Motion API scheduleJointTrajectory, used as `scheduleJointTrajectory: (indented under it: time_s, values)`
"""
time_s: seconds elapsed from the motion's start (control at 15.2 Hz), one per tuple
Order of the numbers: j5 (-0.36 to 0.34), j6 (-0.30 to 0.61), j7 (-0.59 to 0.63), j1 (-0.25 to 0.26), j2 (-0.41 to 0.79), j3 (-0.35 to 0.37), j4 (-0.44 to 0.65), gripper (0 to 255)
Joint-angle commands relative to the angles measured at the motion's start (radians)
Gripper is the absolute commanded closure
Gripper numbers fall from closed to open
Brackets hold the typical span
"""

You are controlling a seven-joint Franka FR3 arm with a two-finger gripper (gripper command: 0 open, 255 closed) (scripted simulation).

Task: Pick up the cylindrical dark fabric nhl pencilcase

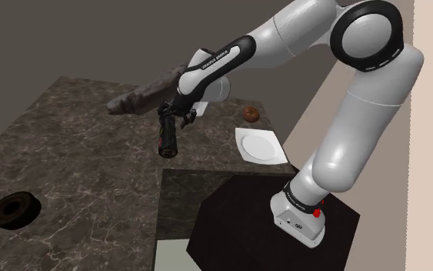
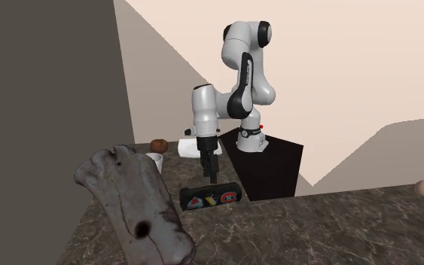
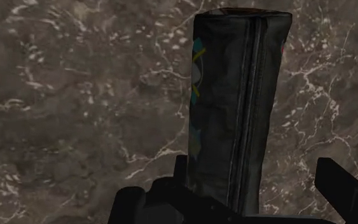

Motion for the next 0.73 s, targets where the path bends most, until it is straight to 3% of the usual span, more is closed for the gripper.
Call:
scheduleJointTrajectory:
  time_s: [0.0, 0.53, 0.59, 0.66]
  values:
    - [0.009, 0.027, 0.002, 0.005, 0.042, 0.005, 0.019, 0]
    - [0.047, 0.102, -0.045, -0.006, 0.122, 0.025, 0.023, 0]
    - [0.046, 0.102, -0.044, -0.006, 0.122, 0.025, 0.023, 255]
    - [0.046, 0.102, -0.044, -0.006, 0.122, 0.025, 0.024, 255]
